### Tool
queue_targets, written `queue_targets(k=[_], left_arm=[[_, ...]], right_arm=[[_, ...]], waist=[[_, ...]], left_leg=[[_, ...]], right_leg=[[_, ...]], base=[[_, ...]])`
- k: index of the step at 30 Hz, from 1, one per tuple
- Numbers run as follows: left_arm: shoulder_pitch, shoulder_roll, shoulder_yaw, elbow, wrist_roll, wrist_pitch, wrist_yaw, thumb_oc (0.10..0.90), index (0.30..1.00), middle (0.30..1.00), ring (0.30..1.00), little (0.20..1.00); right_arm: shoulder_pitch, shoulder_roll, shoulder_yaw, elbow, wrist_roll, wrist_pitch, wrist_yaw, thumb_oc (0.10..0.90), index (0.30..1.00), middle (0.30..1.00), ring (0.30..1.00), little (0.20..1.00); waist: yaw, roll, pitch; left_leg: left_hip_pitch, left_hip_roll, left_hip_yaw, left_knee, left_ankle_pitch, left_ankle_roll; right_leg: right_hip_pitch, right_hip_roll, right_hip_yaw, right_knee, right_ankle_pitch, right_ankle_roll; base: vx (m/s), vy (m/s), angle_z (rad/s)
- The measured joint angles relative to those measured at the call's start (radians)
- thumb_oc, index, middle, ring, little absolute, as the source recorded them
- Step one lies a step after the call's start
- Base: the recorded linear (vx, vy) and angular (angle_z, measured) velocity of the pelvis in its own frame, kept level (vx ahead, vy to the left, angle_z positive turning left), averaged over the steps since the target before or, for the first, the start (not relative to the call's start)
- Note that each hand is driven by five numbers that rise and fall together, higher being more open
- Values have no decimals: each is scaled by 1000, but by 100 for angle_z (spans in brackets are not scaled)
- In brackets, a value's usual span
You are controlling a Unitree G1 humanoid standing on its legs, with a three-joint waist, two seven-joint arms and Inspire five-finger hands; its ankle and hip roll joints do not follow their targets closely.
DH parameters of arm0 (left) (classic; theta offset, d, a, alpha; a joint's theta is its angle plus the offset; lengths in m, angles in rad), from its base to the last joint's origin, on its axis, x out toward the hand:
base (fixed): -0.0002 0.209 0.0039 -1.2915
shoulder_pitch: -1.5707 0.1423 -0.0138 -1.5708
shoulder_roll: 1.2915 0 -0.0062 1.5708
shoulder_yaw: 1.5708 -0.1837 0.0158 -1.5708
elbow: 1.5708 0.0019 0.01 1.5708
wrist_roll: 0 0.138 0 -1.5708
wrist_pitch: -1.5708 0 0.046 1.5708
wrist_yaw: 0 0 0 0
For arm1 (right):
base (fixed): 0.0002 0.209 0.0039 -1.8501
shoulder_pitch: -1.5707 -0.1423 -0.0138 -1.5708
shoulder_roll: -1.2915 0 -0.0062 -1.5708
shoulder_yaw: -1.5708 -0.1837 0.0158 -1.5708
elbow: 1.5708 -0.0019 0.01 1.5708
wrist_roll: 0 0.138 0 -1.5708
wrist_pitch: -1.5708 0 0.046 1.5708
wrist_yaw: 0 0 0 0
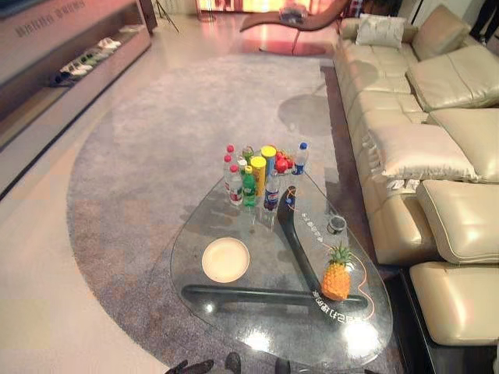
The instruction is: Pick up the fruit to the plate
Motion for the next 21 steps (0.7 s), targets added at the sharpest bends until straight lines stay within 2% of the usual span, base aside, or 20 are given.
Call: queue_targets(k=[4,8,12,15,21], left_arm=[[-40,13,-2,-31,-10,0,4,800,900,900,900,900],[-43,14,-4,-71,-23,-2,6,800,900,900,900,900],[-52,16,-9,-99,-54,-4,10,800,900,900,900,900],[-69,23,-25,-124,-64,-8,20,800,900,900,900,900],[-123,40,-48,-182,-88,-4,26,800,900,900,900,900]], right_arm=[[-39,-9,1,-139,36,-68,-73,800,900,900,900,900],[-58,-21,5,-322,61,-99,-157,800,900,900,900,900],[-83,-34,6,-415,66,-125,-221,800,900,900,900,900],[-123,-40,7,-468,66,-140,-261,800,900,900,900,900],[-236,-109,5,-576,68,-142,-365,800,900,900,900,900]], waist=[[4,-17,61],[10,-17,108],[25,-19,138],[31,-23,184],[27,2,278]], left_leg=[[-69,0,-4,47,-2,-3],[-102,-2,-12,66,-1,-4],[-137,-8,-31,78,-2,-6],[-159,-13,-36,94,0,-5],[-259,-22,-53,152,0,-5]], right_leg=[[-44,3,-3,1,14,3],[-64,4,-8,1,23,3],[-85,2,-28,3,26,3],[-103,1,-32,13,26,3],[-193,-7,-47,60,33,2]], base=[[-100,-76,3],[-70,-50,7],[-63,-35,17],[-85,-16,6],[-105,33,6]])
